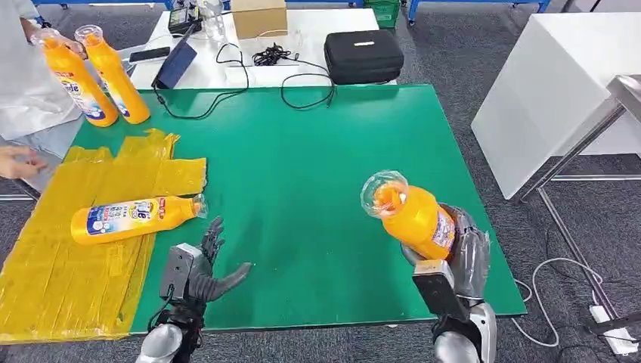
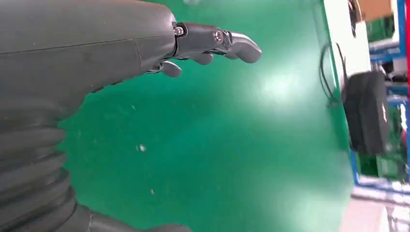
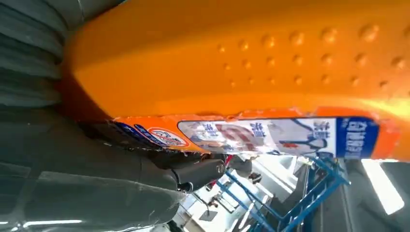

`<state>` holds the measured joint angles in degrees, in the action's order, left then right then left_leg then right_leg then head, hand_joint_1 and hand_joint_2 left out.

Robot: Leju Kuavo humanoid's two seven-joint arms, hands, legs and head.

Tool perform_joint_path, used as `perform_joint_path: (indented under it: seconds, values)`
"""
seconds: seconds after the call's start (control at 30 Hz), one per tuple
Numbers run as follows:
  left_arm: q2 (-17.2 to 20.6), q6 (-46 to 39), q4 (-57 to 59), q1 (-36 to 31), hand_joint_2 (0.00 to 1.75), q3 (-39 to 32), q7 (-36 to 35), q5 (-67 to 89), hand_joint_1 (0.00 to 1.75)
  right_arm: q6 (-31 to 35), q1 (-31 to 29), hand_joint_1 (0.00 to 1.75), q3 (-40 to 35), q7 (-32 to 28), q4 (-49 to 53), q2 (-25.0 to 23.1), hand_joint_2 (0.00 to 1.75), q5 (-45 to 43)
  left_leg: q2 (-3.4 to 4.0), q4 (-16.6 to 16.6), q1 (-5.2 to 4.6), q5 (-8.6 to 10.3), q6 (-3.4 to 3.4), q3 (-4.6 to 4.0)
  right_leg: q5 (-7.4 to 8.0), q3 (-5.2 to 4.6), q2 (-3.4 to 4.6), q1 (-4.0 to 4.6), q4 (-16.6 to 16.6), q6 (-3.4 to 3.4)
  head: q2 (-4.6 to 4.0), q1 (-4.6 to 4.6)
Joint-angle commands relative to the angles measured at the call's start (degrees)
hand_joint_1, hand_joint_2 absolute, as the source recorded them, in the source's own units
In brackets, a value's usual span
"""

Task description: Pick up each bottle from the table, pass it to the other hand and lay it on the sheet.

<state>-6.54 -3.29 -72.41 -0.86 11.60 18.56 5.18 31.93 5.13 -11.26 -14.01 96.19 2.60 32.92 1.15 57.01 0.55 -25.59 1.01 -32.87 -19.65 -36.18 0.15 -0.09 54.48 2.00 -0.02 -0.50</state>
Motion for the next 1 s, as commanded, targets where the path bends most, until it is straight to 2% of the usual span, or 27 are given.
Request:
perform_joint_path:
  seconds: [0.03, 0.13, 0.43, 0.63, 0.7, 0.83, 1.0]
  values:
    - [3.86, 7.79, -2.57, -2.87, 1.75, 6.84, -0.81, -4.15, 0.00, -3.20, -8.73, 1.75, 2.14, -2.90, -9.39, -5.63, 1.75, -7.52, 0.03, -0.01, -0.03, -0.13, -0.02, 0.18, -0.11, 0.10, 0.10, -0.04, 0.05, -0.02, 0.00, 0.02]
    - [3.90, 8.40, -2.85, -4.26, 1.75, 7.63, -1.50, -4.90, 0.00, -3.62, -11.19, 1.73, 1.85, -4.00, -13.03, -6.61, 1.75, -8.67, 0.04, -0.04, -0.01, -0.06, -0.03, 0.03, -0.02, -0.01, 0.08, -0.01, -0.02, -0.03, 0.00, 0.00]
    - [4.56, 9.64, -2.39, -5.09, 1.75, 8.85, -1.04, -5.71, 0.00, -4.52, -11.65, 1.75, 1.89, -4.69, -13.81, -7.10, 1.75, -10.58, -0.07, -0.06, 0.00, -0.09, -0.02, 0.07, -0.09, 0.02, -0.04, 0.00, -0.01, -0.02, 0.00, -0.02]
    - [4.93, 11.08, -2.98, -10.87, 1.75, 12.68, -2.34, -9.03, 0.00, -7.12, -20.86, 1.75, -1.12, -8.25, -29.20, -10.63, 1.75, -14.85, 0.05, 0.00, 0.04, -0.08, -0.03, 0.00, -0.03, -0.05, 0.08, 0.02, 0.03, -0.06, 0.00, 0.00]
    - [5.03, 8.81, -4.47, -12.63, 1.75, 13.61, -1.26, -8.25, 0.00, -10.88, -23.63, 1.75, -4.15, -8.58, -35.13, -12.07, 1.75, -15.73, 0.05, 0.00, 0.03, -0.07, -0.05, 0.05, -0.04, -0.02, 0.09, 0.01, 0.05, -0.07, 0.00, 0.00]
    - [5.42, 7.24, -4.94, -15.65, 1.75, 15.15, -1.93, -8.94, 0.00, -12.09, -26.88, 1.75, -12.89, -10.28, -43.58, -14.31, 1.75, -12.26, 0.10, -0.01, 0.05, -0.02, -0.10, -0.01, 0.00, -0.09, 0.12, 0.04, 0.06, -0.08, 0.00, 0.00]
    - [4.84, 7.58, -4.19, -16.71, 1.75, 15.81, -1.76, -9.61, 0.00, -10.76, -28.39, 1.75, -15.27, -10.64, -47.65, -15.83, 1.75, -10.93, 0.00, -0.03, 0.03, -0.11, -0.12, 0.22, -0.18, 0.04, 0.05, 0.00, 0.26, -0.12, 0.00, 0.00]
